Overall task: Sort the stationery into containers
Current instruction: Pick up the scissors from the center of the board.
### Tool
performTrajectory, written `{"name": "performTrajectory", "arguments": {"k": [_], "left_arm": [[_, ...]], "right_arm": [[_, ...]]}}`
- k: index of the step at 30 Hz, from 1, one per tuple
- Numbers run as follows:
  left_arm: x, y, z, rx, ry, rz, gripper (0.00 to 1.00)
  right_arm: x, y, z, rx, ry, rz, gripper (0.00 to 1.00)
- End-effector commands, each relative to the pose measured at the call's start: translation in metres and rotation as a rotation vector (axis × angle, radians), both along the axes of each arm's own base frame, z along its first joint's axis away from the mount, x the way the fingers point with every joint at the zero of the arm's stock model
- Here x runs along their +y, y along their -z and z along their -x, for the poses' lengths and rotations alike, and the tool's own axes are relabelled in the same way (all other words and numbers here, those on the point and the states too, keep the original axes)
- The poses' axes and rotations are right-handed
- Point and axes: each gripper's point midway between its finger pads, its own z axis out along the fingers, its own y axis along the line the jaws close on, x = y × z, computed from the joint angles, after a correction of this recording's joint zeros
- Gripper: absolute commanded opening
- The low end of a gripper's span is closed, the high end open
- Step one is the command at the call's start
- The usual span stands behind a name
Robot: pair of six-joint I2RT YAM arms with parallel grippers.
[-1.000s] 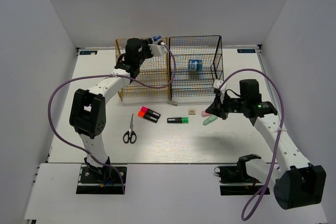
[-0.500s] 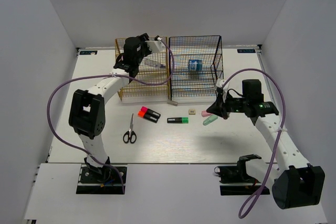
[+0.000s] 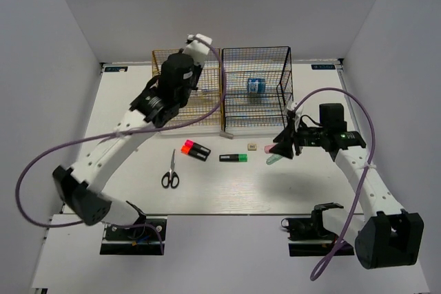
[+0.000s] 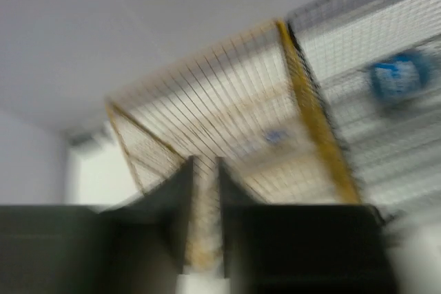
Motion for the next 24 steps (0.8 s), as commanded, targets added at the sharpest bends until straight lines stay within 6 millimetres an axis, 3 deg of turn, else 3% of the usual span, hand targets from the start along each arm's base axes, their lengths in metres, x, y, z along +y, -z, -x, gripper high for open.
{"name": "performTrajectory", "arguments": {"k": [1, 2, 3, 4, 5, 6, 7, 8, 10, 11, 13, 14, 15, 17, 19, 21, 24], "left_arm": [[0.057, 0.067, 0.09, 0.375, -0.385, 0.308, 0.43], [0.079, 0.109, 0.13, 0.497, -0.425, 0.243, 0.57], [0.076, 0.124, 0.144, 0.524, -0.486, 0.366, 0.62], [0.078, 0.138, 0.157, 0.563, -0.486, 0.378, 0.69], [0.096, 0.174, 0.188, 0.611, -0.497, 0.352, 0.76], [0.099, 0.184, 0.196, 0.619, -0.499, 0.367, 0.81], [0.099, 0.188, 0.204, 0.615, -0.504, 0.461, 0.82], [0.108, 0.221, 0.221, 0.666, -0.512, 0.436, 0.82], [0.117, 0.243, 0.238, 0.703, -0.54, 0.432, 0.75], [0.117, 0.255, 0.247, 0.744, -0.538, 0.433, 0.48], [0.119, 0.272, 0.257, 0.791, -0.535, 0.406, 0.16], [0.122, 0.279, 0.26, 0.804, -0.549, 0.382, 0.16], [0.125, 0.286, 0.263, 0.816, -0.56, 0.355, 0.16], [0.123, 0.292, 0.262, 0.834, -0.554, 0.339, 0.26], [0.118, 0.302, 0.26, 0.867, -0.547, 0.35, 0.31], [0.114, 0.315, 0.261, 0.912, -0.547, 0.363, 0.38], [0.103, 0.324, 0.256, 0.945, -0.522, 0.426, 0.39]], "right_arm": [[0.003, -0.008, 0.001, 0.077, -0.012, -0.036, 0.21], [0.003, -0.01, -0.006, 0.099, 0.002, -0.025, 0.0], [0.003, -0.009, -0.008, 0.125, 0.013, -0.021, 0.0], [0.001, -0.009, -0.004, 0.157, 0.009, -0.01, 0.0], [0.003, -0.006, -0.005, 0.181, 0.001, -0.009, 0.0], [0.004, -0.009, -0.005, 0.189, -0.004, -0.027, 0.08], [0.004, -0.009, -0.006, 0.192, -0.005, -0.028, 0.41], [0.005, -0.009, -0.006, 0.198, -0.008, -0.027, 0.9], [0.004, -0.01, -0.007, 0.179, -0.003, -0.027, 0.91], [0.004, -0.009, -0.007, 0.175, -0.003, -0.024, 0.85], [0.004, -0.01, -0.007, 0.161, 0.0, -0.033, 0.58], [0.003, -0.01, -0.007, 0.165, 0.0, -0.037, 0.22], [0.005, -0.009, -0.006, 0.177, -0.013, -0.044, 0.12], [0.005, -0.011, -0.006, 0.191, -0.014, -0.05, 0.05], [0.003, -0.009, -0.007, 0.201, -0.013, -0.051, 0.05], [0.001, -0.009, -0.008, 0.197, -0.007, -0.049, 0.1], [0.001, -0.009, -0.007, 0.205, -0.01, -0.059, 0.13]]}}
